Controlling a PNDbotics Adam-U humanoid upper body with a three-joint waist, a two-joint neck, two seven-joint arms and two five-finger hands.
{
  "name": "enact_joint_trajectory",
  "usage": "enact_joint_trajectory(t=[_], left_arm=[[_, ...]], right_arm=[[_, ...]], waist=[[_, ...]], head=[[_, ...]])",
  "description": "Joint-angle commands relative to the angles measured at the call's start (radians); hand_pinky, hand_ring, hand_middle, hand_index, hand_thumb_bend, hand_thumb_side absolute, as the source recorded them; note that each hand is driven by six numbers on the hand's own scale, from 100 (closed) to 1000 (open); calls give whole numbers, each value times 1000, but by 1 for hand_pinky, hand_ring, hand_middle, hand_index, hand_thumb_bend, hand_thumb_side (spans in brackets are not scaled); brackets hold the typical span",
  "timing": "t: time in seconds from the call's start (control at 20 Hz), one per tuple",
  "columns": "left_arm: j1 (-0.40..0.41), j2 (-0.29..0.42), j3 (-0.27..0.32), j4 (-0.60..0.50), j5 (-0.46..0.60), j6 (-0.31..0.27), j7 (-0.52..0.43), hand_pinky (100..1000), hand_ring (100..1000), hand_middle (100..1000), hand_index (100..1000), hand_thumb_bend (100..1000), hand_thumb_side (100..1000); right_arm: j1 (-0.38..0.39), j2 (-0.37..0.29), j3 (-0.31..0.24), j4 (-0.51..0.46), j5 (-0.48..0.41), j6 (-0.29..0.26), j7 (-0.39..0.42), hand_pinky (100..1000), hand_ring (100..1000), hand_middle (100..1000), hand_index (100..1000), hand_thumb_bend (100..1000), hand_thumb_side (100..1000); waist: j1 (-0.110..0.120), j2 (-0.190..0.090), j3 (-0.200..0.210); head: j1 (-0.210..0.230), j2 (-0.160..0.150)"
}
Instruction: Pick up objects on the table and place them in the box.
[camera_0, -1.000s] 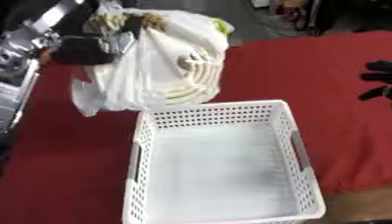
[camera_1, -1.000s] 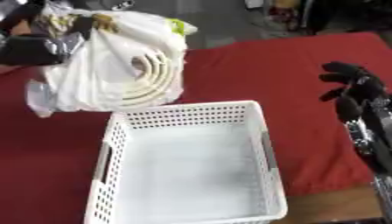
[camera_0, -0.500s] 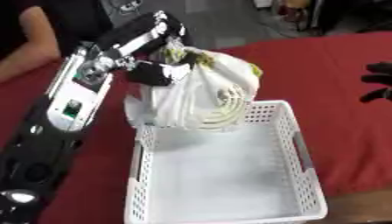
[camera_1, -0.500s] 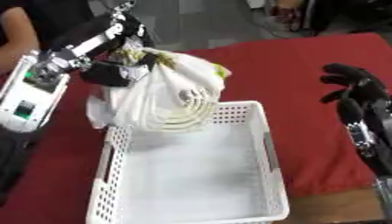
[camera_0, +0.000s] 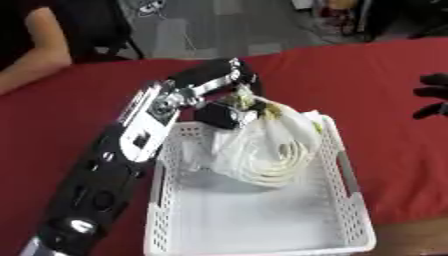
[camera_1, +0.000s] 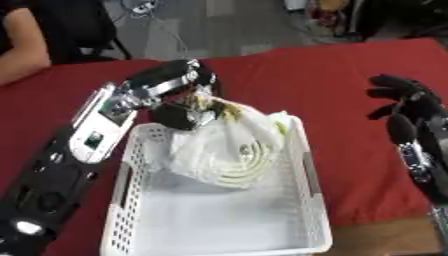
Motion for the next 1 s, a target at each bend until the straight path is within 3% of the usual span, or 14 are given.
enact_joint_trajectory(t=[0.05,0.25,0.7,1.0], left_arm=[[-4,2,-25,-23,-2,-59,-55,704,823,886,975,1000,804],[12,10,-41,-77,28,-77,-109,715,828,894,986,1000,820],[42,34,-18,-180,91,-39,-130,716,820,888,986,1000,831],[93,122,40,-365,261,10,-65,705,804,872,973,1000,824]], right_arm=[[-5,-9,-3,-16,-4,-1,1,583,783,808,899,360,916],[-5,-9,-5,-16,-2,-2,-1,583,783,808,899,358,916],[-2,-11,-6,-16,0,-1,-2,583,783,808,900,359,914],[-1,-12,-10,-16,1,1,-4,583,783,808,900,357,914]], waist=[[-3,-14,-1],[-3,-13,0],[-4,-12,7],[-2,-11,10]], head=[[9,-4],[7,-5],[6,-4],[-7,-4]])
